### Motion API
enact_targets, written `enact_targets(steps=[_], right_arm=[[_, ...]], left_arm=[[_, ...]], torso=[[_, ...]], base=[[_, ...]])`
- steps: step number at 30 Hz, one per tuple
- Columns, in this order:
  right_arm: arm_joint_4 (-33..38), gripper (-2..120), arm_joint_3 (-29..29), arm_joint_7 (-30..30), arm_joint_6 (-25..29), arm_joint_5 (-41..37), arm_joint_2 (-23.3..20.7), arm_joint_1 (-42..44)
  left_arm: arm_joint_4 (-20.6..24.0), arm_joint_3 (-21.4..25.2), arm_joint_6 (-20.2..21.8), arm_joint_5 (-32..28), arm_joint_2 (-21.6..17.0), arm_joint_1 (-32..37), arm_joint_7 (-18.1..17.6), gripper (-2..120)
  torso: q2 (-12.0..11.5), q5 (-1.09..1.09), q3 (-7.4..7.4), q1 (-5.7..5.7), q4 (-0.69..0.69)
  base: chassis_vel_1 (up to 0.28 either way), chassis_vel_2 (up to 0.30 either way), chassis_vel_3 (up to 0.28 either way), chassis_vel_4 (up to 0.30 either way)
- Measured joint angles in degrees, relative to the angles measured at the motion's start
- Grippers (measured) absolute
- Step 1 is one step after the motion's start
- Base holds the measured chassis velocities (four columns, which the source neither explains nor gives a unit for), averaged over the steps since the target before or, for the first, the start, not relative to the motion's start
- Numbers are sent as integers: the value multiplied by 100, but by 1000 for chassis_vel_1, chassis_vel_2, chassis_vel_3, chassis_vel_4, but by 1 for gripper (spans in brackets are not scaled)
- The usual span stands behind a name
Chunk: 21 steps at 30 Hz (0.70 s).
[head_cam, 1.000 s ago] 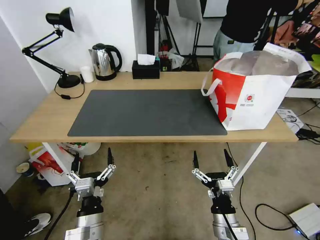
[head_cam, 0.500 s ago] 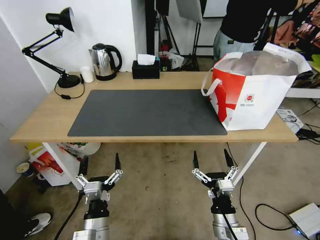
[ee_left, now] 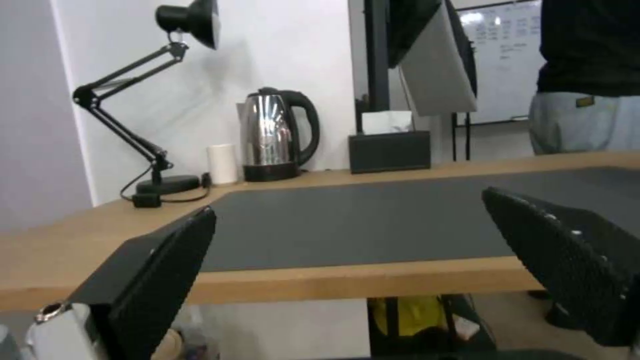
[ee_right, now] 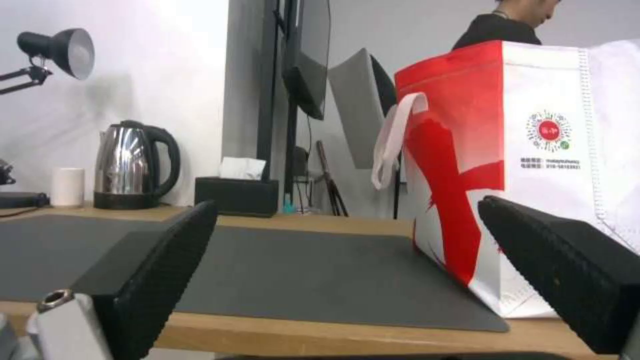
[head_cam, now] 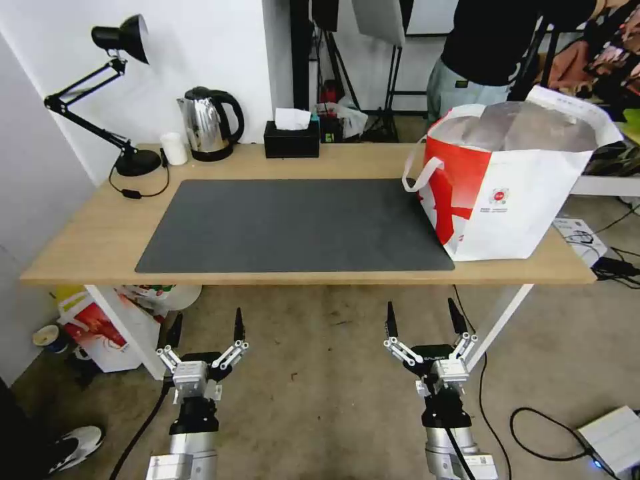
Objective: Pick up the trash from the table and place it into the takeout bag.
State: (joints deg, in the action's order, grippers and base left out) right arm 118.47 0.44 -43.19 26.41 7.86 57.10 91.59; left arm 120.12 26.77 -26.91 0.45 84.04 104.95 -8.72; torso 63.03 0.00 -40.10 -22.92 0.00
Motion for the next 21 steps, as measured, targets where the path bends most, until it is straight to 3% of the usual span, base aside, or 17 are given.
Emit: enact_targets(steps=[21], right_arm=[[0, 100, 0, 0, 0, 0, 0, 0]], left_arm=[[7, 93, 16, -134, -69, -146, 112, 100]], torso=[[0, 0, 0, 0, 0]], base=[[0, 0, 0, 0]])
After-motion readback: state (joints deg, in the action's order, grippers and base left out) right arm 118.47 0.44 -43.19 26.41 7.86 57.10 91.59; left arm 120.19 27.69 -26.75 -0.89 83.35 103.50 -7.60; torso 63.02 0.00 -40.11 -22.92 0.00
